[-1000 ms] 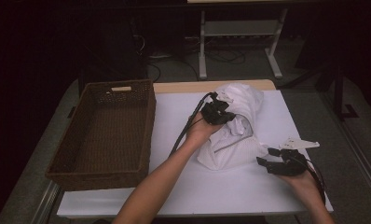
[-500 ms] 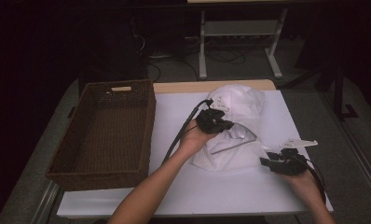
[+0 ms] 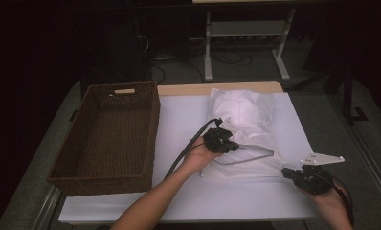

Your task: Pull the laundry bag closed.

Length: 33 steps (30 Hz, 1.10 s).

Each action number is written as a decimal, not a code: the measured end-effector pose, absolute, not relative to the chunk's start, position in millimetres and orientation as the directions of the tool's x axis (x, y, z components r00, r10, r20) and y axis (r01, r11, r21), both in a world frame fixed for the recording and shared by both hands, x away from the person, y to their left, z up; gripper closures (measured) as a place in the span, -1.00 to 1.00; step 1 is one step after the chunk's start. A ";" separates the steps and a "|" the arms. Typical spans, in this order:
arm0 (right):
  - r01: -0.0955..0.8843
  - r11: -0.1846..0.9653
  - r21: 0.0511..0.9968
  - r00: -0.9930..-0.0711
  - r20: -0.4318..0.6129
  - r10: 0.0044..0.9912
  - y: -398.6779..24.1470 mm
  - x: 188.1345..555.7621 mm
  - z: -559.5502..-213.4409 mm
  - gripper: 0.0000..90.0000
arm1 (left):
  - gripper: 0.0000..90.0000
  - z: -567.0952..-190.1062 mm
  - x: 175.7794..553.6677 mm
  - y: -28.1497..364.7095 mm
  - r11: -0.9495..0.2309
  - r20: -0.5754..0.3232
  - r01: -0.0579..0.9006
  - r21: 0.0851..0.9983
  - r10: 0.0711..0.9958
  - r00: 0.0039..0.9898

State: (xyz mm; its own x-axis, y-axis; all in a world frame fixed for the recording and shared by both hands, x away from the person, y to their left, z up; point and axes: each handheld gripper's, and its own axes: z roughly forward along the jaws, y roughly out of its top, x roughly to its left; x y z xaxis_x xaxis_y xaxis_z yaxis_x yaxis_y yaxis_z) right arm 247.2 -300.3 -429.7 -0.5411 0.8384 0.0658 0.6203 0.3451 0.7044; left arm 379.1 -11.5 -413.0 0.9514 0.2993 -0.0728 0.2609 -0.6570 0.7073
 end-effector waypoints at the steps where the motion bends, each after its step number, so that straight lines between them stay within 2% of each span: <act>1: 0.629 0.347 0.696 -0.534 0.063 0.843 -302.4 245.9 -431.2 0.96 | 0.98 -415.9 378.3 -13.6 -0.666 -0.073 0.258 0.699 0.292 0.954; 10: 0.659 0.344 0.669 -0.505 0.055 0.862 -311.1 250.8 -442.0 0.94 | 0.97 -440.0 377.4 -27.2 -0.700 -0.080 0.265 0.663 0.286 0.955; 12: 0.660 0.335 0.673 -0.501 0.061 0.863 -312.2 251.8 -443.3 0.89 | 0.87 -443.7 378.7 -28.0 -0.694 -0.114 0.277 0.665 0.272 0.955; 15: 0.656 0.322 0.682 -0.492 0.065 0.868 -313.5 252.4 -443.8 0.71 | 0.63 -440.8 377.0 -26.3 -0.672 -0.128 0.283 0.684 0.272 0.954; 17: 0.648 0.304 0.698 -0.492 0.080 0.867 -315.2 252.5 -442.7 0.58 | 0.57 -435.2 375.6 -22.8 -0.650 -0.153 0.295 0.700 0.267 0.951; 18: 0.648 0.304 0.698 -0.492 0.080 0.867 -315.2 252.5 -442.7 0.58 | 0.53 -435.2 375.6 -22.8 -0.650 -0.153 0.295 0.700 0.267 0.951; 19: 0.638 0.286 0.715 -0.502 0.105 0.858 -315.9 252.2 -440.3 0.42 | 0.47 -429.1 372.5 -17.6 -0.631 -0.150 0.296 0.717 0.275 0.950; 26: 0.594 0.265 0.760 -0.536 0.128 0.835 -312.3 252.0 -427.6 0.23 | 0.33 -414.9 359.5 6.3 -0.596 -0.143 0.297 0.746 0.291 0.946; 33: 0.562 0.287 0.776 -0.577 0.120 0.808 -300.0 256.9 -422.4 0.14 | 0.26 -413.9 339.7 57.3 -0.551 -0.163 0.358 0.754 0.370 0.914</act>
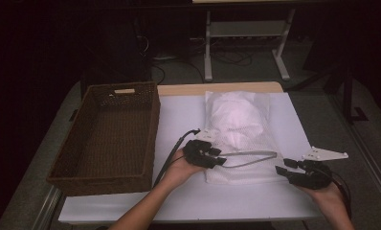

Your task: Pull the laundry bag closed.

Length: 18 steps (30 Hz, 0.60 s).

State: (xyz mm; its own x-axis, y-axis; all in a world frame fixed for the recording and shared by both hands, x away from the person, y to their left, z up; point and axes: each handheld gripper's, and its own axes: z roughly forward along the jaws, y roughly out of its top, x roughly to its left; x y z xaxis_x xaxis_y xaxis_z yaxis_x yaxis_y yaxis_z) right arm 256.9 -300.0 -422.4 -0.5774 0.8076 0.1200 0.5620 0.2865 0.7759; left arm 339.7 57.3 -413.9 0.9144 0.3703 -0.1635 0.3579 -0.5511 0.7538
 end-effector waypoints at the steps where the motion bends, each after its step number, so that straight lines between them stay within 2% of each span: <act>1: 0.561 0.288 0.776 -0.582 0.122 0.804 -298.2 257.8 -421.7 0.13 | 0.24 -415.3 337.2 63.2 -0.542 -0.172 0.369 0.755 0.379 0.909; 12: 0.530 0.333 0.780 -0.647 0.118 0.753 -272.5 271.8 -415.8 0.14 | -0.18 -433.4 310.6 104.1 -0.467 -0.185 0.422 0.777 0.471 0.863; 18: 0.509 0.365 0.779 -0.698 0.125 0.705 -248.3 283.0 -414.4 0.17 | -0.23 -443.6 303.0 111.5 -0.438 -0.217 0.460 0.772 0.499 0.839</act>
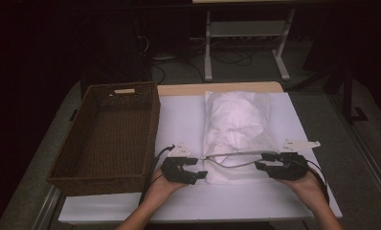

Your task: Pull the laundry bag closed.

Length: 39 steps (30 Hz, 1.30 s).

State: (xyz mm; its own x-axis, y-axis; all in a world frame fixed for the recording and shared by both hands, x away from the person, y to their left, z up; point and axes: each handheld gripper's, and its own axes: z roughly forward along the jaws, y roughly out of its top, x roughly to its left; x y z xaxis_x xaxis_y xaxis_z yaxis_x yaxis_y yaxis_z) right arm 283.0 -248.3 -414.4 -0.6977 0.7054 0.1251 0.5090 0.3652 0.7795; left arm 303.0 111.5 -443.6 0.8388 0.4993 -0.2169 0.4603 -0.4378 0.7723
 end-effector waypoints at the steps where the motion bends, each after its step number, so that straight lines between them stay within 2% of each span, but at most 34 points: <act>1: 0.509 0.365 0.779 -0.698 0.125 0.705 -248.3 283.0 -414.4 0.17 | -0.25 -443.6 303.0 111.5 -0.438 -0.217 0.460 0.772 0.499 0.839; 14: 0.422 0.434 0.796 -0.813 0.120 0.570 -176.7 316.6 -405.2 0.25 | -0.25 -454.2 296.6 111.3 -0.457 -0.200 0.464 0.759 0.515 0.833; 25: 0.376 0.493 0.785 -0.873 0.122 0.472 -123.0 342.7 -410.9 0.35 | -0.72 -454.2 295.6 112.4 -0.443 -0.166 0.456 0.772 0.551 0.818; 39: 0.366 0.562 0.742 -0.897 0.120 0.425 -90.1 361.1 -433.7 0.49 | -0.72 -454.9 295.7 112.3 -0.448 -0.168 0.466 0.763 0.558 0.813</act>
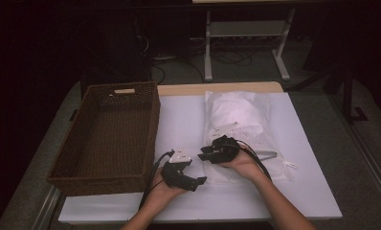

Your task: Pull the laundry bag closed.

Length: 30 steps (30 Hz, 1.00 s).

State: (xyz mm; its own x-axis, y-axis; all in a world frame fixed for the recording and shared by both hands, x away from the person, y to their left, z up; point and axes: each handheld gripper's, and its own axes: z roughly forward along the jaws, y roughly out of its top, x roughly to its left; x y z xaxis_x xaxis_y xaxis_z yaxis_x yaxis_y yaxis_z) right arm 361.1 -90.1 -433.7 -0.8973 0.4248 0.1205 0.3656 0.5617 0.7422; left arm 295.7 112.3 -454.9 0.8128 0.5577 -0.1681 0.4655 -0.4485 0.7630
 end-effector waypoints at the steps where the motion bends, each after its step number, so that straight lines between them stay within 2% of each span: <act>1: 0.362 0.569 0.739 -0.900 0.117 0.421 -88.8 361.2 -435.3 0.50 | -0.72 -454.9 295.8 112.4 -0.448 -0.168 0.466 0.763 0.559 0.812; 6: 0.359 0.597 0.718 -0.902 0.102 0.419 -83.7 361.5 -441.2 0.55 | -0.72 -454.6 295.7 112.4 -0.445 -0.168 0.468 0.763 0.562 0.810; 11: 0.351 0.608 0.712 -0.904 0.089 0.418 -82.2 361.8 -444.2 0.77 | -0.75 -454.3 295.8 112.6 -0.440 -0.165 0.469 0.766 0.569 0.805; 30: 0.333 0.517 0.789 -0.904 0.110 0.414 -103.5 351.2 -417.6 0.77 | -0.75 -456.4 295.9 110.5 -0.456 -0.166 0.470 0.756 0.560 0.811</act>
State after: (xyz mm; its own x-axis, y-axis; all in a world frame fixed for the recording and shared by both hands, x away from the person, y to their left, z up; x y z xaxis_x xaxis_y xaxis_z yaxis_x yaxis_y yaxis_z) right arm 351.2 -103.5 -417.6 -0.9035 0.4140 0.1104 0.3331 0.5167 0.7887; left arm 295.9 110.5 -456.4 0.8115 0.5603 -0.1661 0.4698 -0.4564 0.7556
